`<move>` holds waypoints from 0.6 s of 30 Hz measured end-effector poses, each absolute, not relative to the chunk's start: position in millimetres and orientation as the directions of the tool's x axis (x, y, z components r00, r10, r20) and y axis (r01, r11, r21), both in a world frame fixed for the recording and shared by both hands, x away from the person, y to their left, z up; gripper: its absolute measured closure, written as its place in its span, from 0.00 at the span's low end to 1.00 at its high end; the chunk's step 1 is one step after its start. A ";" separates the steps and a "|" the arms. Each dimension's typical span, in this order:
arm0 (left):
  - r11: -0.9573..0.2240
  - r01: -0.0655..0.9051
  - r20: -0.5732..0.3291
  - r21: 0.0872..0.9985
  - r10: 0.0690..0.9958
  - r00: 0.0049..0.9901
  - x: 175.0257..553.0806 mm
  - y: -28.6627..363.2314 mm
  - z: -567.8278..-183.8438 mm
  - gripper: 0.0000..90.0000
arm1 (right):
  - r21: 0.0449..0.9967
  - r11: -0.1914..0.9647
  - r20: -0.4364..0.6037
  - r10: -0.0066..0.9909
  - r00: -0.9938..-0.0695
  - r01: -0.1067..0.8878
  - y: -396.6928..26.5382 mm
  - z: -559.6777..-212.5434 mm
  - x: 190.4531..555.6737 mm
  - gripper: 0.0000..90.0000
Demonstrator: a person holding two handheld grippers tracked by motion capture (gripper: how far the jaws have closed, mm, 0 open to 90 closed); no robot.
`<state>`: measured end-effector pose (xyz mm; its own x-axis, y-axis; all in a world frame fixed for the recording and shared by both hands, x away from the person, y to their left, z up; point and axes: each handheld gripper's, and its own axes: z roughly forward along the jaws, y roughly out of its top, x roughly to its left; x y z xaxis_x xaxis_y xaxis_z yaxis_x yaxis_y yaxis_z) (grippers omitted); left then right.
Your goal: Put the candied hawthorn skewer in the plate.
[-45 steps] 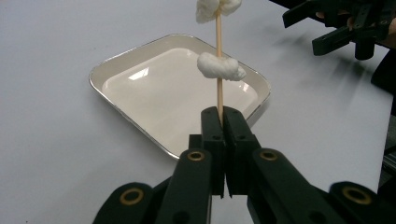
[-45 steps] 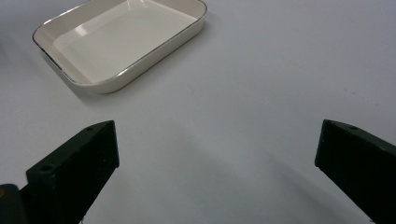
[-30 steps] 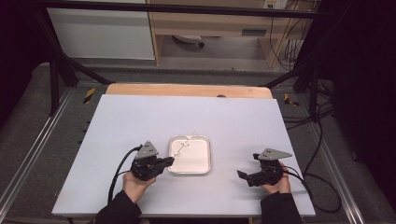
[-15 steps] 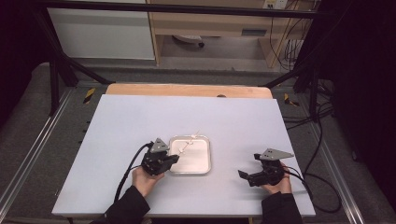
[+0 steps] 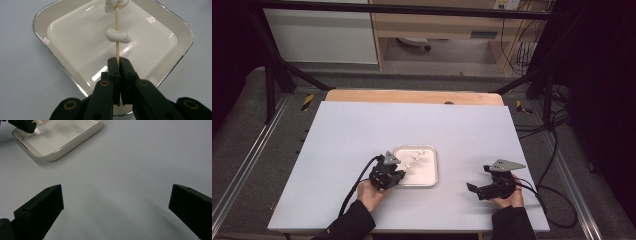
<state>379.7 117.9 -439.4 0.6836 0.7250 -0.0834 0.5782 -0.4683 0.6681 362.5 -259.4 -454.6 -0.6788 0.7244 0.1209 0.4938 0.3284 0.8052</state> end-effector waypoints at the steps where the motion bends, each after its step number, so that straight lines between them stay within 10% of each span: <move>1: -0.470 0.579 -0.081 0.667 0.726 0.683 380.0 117.4 -440.2 0.98 | 0.807 0.325 0.122 0.725 -0.678 0.493 -259.3 -454.7 362.5 0.00; 9: -0.475 0.582 -0.087 0.660 0.722 0.687 380.6 117.0 -441.2 0.96 | 0.806 0.323 0.126 0.724 -0.678 0.495 -259.2 -454.4 362.2 0.00; 18: -0.490 0.540 -0.063 0.684 0.698 0.714 378.7 127.5 -431.0 0.65 | 0.808 0.320 0.127 0.725 -0.677 0.494 -259.5 -454.2 362.2 0.00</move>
<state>378.7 127.5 -431.0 0.7136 0.6977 -0.0634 0.5399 -0.4900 0.6844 362.2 -259.5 -454.2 -0.6768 0.7251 0.1269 0.4943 0.3199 0.8083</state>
